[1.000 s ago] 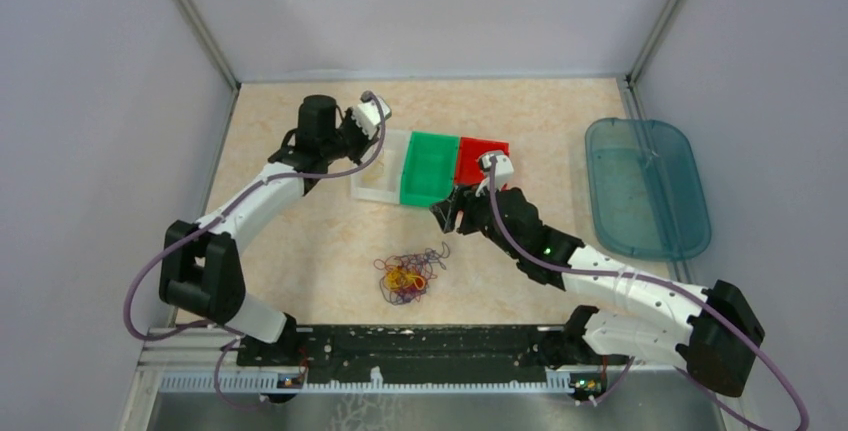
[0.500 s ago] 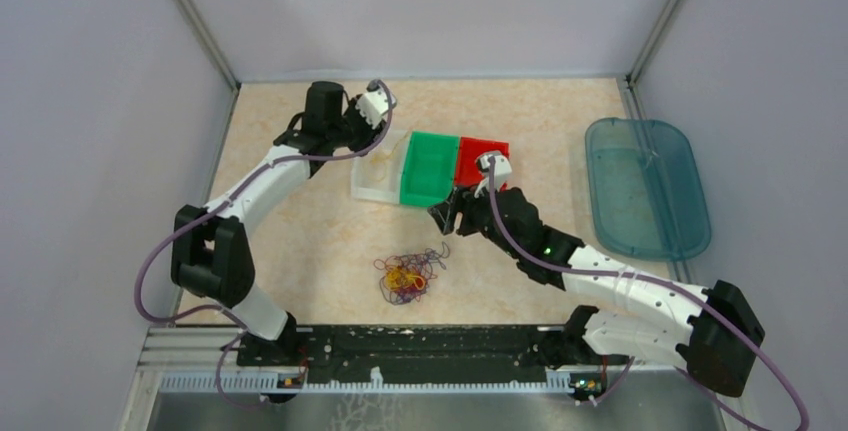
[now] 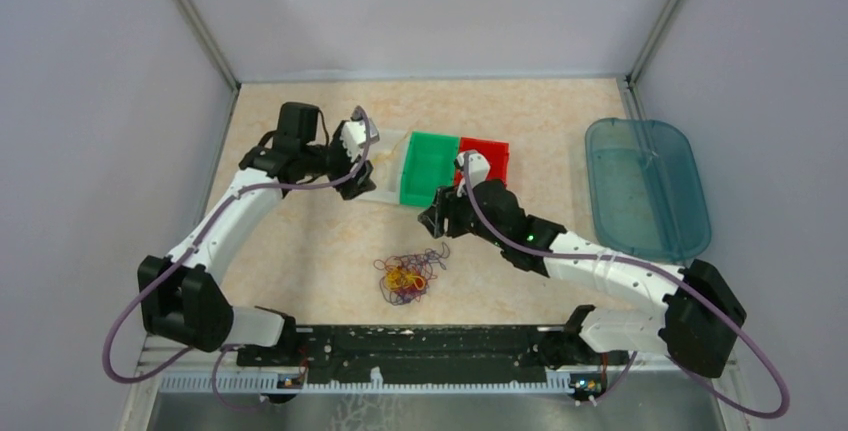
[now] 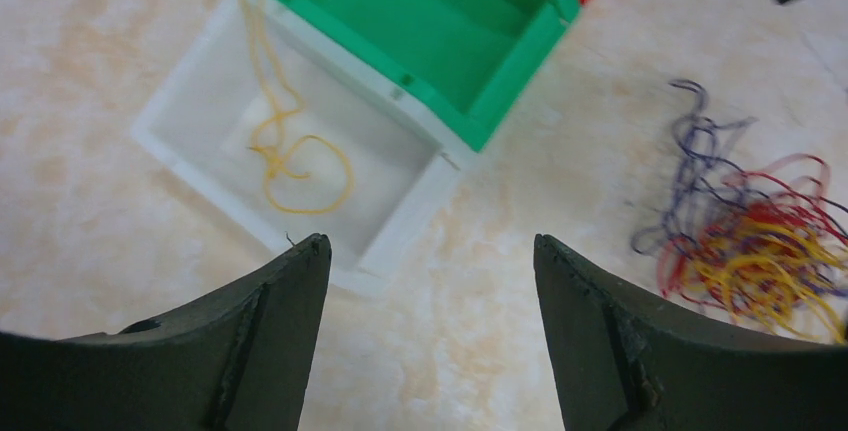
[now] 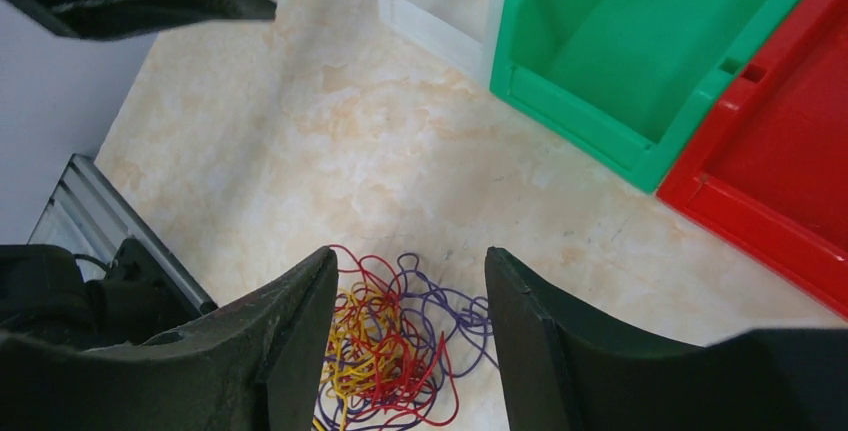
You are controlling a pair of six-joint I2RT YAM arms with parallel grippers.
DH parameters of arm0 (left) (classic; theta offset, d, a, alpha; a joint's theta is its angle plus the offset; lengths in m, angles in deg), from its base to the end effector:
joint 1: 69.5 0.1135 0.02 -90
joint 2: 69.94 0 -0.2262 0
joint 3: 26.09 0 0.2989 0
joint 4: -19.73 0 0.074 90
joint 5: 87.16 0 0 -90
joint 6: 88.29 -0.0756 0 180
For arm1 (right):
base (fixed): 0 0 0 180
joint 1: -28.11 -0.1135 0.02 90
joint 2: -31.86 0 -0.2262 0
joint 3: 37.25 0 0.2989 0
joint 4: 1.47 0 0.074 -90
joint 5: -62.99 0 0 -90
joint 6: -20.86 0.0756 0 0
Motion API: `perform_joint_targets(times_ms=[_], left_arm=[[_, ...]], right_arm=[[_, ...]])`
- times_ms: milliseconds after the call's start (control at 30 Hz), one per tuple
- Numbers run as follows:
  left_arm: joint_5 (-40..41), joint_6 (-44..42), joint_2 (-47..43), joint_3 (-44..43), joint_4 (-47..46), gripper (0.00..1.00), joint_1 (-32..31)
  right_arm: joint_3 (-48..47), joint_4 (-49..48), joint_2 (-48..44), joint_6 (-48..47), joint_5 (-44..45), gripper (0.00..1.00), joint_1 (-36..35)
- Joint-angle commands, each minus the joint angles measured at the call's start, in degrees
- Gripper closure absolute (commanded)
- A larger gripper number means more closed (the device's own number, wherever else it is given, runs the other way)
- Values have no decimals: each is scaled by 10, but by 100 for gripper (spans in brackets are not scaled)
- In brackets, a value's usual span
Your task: Untangle the cables
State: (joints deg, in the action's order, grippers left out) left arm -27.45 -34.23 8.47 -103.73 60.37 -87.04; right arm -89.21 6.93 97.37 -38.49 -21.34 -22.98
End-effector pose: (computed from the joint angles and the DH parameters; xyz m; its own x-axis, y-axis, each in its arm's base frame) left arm 0.3488 -0.1502 0.2389 -0.1462 0.5777 -0.8030 0.8729 0.4573 0.1701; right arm 0.2289 0.2717 0.1935 -0.5674 0.1048 -0.8168 -0.4969 0.7473 0.4411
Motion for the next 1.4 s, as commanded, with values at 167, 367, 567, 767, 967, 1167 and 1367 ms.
perform_joint_targets(times_ms=[167,367,567,767,967,1167,1367], left_arm=[[-149,-56,-75,87,129,24,-84],[-96,-74,-84,128,134,31,-191],[-91,-62,-86,130,93,40,-265],[-74,-84,-53,111,91,46,-342],[-54,-137,-7,94,93,45,-358],[-39,-158,16,77,100,46,-358],[-45,-189,25,80,129,50,-358]], right_arm=[[12,-8,-24,21,-63,46,5],[24,25,-39,24,-72,51,5],[44,42,-70,37,-38,52,6],[56,68,-98,44,-17,52,13],[73,77,-136,47,-22,52,35],[79,76,-154,46,-30,51,39],[82,71,-157,45,-38,51,39]])
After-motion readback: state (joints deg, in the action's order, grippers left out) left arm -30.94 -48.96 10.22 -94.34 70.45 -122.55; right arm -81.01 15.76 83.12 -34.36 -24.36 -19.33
